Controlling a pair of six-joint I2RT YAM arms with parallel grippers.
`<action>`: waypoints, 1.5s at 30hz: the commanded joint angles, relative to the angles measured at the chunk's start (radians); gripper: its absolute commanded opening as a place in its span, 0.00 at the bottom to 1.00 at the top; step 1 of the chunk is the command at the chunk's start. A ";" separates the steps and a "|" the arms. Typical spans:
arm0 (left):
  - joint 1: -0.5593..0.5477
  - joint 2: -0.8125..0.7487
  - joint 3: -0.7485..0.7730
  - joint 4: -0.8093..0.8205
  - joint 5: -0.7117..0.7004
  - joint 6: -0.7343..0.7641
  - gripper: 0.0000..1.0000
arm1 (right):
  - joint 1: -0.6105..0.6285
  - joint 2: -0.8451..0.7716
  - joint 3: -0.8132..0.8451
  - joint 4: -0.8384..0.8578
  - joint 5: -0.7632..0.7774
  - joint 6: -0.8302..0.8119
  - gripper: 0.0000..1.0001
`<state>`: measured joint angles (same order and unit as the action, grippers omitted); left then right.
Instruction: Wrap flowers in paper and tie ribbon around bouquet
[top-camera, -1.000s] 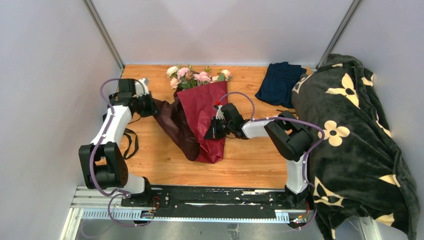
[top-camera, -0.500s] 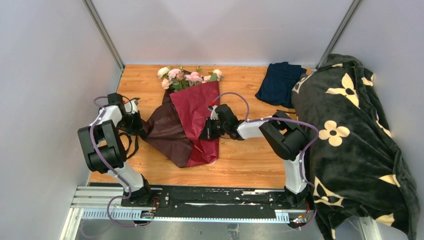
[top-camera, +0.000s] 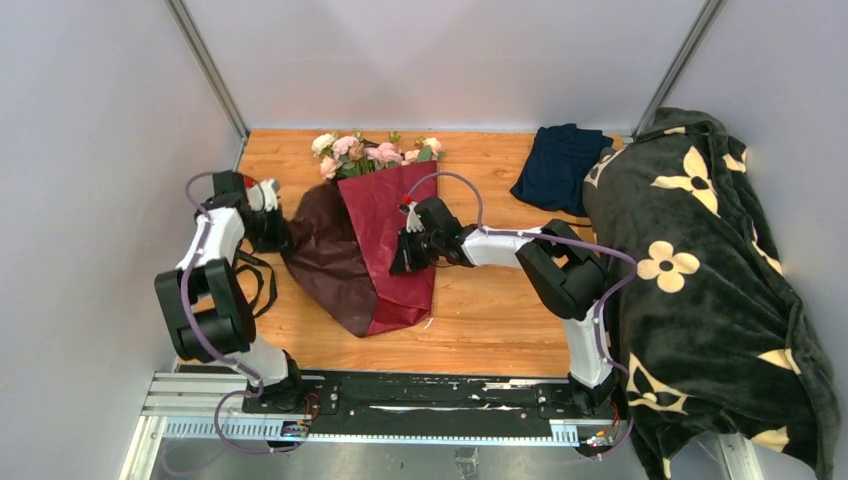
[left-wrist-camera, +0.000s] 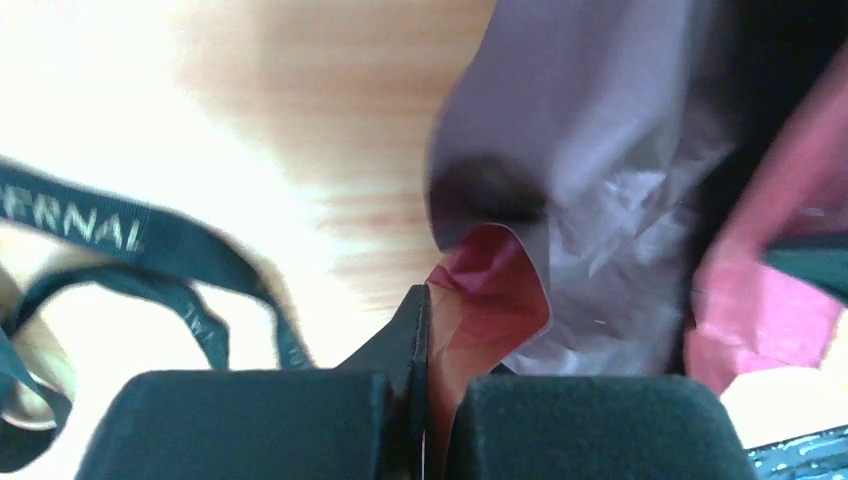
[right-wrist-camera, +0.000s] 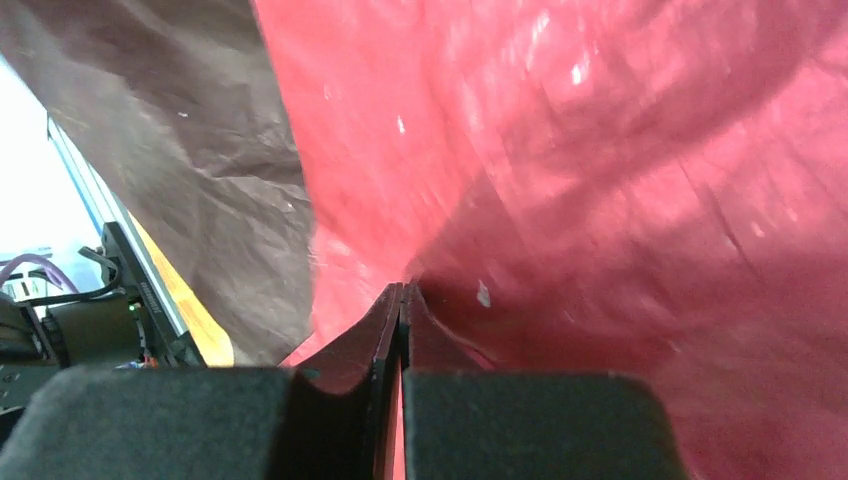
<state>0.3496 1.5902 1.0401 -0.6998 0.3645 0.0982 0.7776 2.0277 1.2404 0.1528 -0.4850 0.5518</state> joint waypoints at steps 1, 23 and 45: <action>-0.174 -0.177 0.148 -0.049 0.147 0.026 0.00 | 0.012 0.086 -0.040 0.040 -0.028 0.033 0.01; -0.760 0.488 0.818 -0.047 -0.037 -0.115 0.00 | 0.129 -0.224 -0.424 0.382 0.474 0.226 0.00; -0.925 0.752 0.912 -0.049 -0.259 -0.020 0.00 | 0.065 -0.840 -0.622 0.025 0.406 0.057 0.54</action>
<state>-0.5655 2.3077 1.9175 -0.7433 0.1524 0.0719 0.9154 1.1805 0.6292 0.1028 0.1112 0.6670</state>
